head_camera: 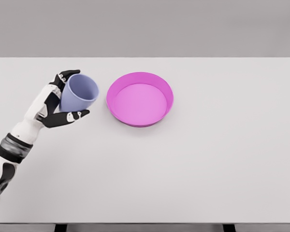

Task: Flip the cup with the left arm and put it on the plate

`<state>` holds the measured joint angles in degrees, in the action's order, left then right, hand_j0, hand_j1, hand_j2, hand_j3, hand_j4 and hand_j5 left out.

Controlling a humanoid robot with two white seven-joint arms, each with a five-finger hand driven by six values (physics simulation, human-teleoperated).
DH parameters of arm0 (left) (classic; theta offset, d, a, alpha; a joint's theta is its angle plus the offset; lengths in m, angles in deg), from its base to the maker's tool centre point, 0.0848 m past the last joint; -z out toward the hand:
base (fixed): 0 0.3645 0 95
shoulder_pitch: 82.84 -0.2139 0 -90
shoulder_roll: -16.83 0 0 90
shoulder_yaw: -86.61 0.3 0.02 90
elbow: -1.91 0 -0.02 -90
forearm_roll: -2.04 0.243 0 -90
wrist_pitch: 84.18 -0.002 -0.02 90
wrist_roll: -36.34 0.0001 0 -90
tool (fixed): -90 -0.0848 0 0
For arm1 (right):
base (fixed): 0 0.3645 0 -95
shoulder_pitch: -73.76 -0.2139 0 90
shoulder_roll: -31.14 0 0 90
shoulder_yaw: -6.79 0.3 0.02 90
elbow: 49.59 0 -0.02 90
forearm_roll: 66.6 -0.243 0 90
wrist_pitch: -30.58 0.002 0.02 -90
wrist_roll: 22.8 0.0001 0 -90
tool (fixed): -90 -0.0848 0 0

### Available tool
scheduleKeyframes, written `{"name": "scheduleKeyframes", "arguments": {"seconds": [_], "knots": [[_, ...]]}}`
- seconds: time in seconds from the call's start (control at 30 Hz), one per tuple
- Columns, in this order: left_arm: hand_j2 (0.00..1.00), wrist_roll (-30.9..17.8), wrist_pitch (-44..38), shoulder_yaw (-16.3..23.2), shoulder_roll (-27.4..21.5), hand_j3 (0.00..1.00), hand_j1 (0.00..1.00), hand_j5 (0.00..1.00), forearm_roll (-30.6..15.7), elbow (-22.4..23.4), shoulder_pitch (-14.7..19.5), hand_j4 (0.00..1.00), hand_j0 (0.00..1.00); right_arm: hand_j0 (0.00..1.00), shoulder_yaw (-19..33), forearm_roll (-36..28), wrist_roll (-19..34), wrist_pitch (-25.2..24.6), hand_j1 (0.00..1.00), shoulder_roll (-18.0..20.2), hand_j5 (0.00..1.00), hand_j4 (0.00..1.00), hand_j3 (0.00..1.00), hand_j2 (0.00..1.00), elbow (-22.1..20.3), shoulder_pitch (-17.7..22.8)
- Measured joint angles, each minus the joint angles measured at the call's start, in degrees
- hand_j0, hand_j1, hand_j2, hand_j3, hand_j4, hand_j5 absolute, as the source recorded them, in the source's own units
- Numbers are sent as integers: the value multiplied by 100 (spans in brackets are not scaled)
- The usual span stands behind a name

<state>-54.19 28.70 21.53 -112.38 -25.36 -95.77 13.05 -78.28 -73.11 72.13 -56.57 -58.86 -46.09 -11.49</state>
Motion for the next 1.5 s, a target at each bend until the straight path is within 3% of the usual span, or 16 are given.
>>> {"name": "scheduleKeyframes", "arguments": {"seconds": [0.4, 0.87, 1.33, 1.5], "knots": [[63, 0, -102, 26, 568, 63, 63, 63, -237, 279, 229, 63, 63, 100, 0, 0, 1, 3, 100, 0, 100, 100, 100, 100, 0, 0], [64, -6, -114, 289, 1438, 64, 64, 64, -401, 975, 800, 64, 64, 100, 0, 0, 0, 1, 100, 0, 100, 100, 100, 100, 0, 0], [65, -8, -112, 392, 2005, 65, 65, 65, -720, 1153, 861, 65, 65, 100, 0, 0, -1, 1, 100, 0, 100, 100, 100, 100, 0, 0], [65, -20, -117, 395, 2237, 65, 65, 65, -757, 1342, 1046, 65, 65, 100, 0, 0, -1, 1, 100, 0, 100, 100, 100, 100, 0, 0]]}}
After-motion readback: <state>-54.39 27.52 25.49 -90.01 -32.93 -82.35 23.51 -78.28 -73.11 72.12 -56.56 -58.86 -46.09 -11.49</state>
